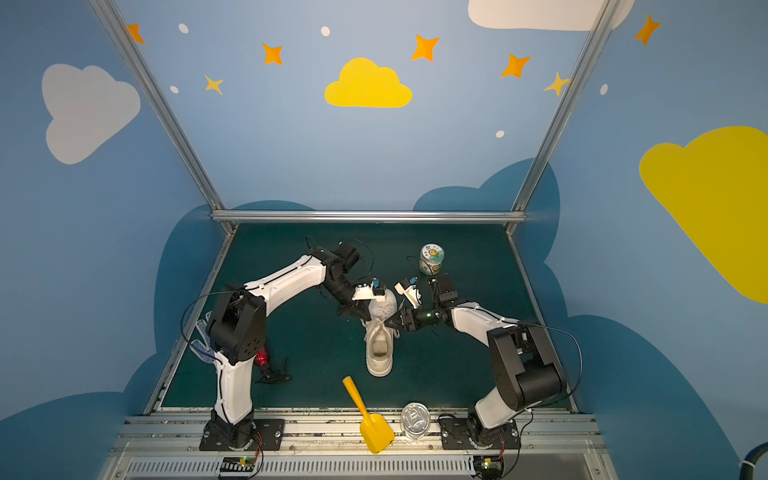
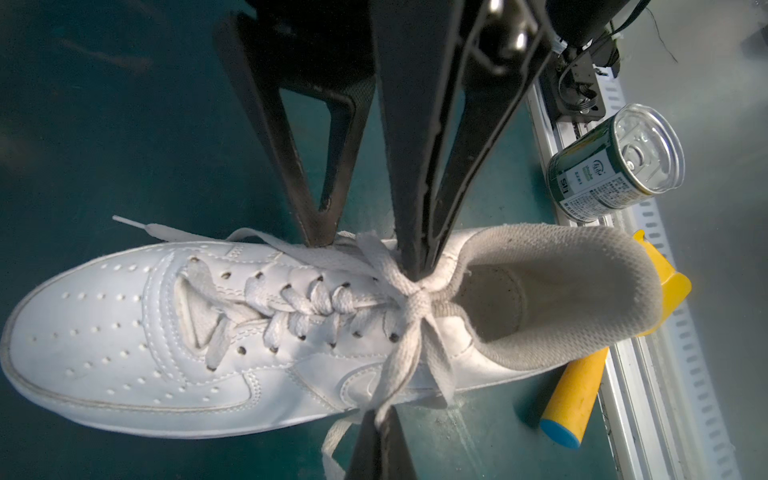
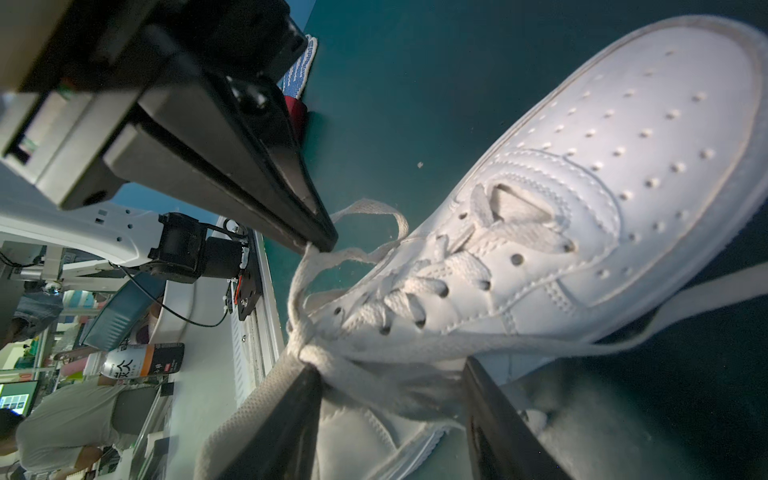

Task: Tie the shoes

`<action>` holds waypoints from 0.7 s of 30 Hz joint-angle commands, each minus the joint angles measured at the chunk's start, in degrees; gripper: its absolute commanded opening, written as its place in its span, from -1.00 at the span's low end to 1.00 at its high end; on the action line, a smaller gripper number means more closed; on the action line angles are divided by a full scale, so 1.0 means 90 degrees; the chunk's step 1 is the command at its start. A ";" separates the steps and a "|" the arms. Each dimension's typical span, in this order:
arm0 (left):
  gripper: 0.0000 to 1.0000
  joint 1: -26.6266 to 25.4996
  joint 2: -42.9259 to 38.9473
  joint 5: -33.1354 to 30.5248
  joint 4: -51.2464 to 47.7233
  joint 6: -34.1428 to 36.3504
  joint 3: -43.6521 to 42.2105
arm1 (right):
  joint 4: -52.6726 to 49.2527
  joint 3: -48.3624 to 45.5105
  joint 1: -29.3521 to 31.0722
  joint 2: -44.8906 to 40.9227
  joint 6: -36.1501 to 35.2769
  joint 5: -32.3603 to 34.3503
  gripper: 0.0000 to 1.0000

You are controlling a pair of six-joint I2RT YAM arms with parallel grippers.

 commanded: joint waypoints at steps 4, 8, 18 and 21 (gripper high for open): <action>-0.94 -0.0037 0.0080 0.0105 -0.0177 -0.0008 -0.0024 | -0.0207 -0.0120 0.0076 -0.0299 -0.0150 -0.0350 -0.07; -0.94 -0.0053 0.0080 0.0084 -0.0181 -0.0003 -0.0013 | -0.0292 -0.0091 0.0089 -0.0361 -0.0189 -0.0486 -0.15; -0.94 -0.0065 0.0058 0.0069 -0.0183 -0.0001 -0.0024 | -0.0696 0.0007 0.0127 -0.0244 -0.0379 -0.0297 -0.29; -0.94 -0.0057 0.0048 0.0049 -0.0195 0.0009 -0.0015 | -0.0694 0.0022 0.0153 -0.0237 -0.0406 -0.0276 -0.42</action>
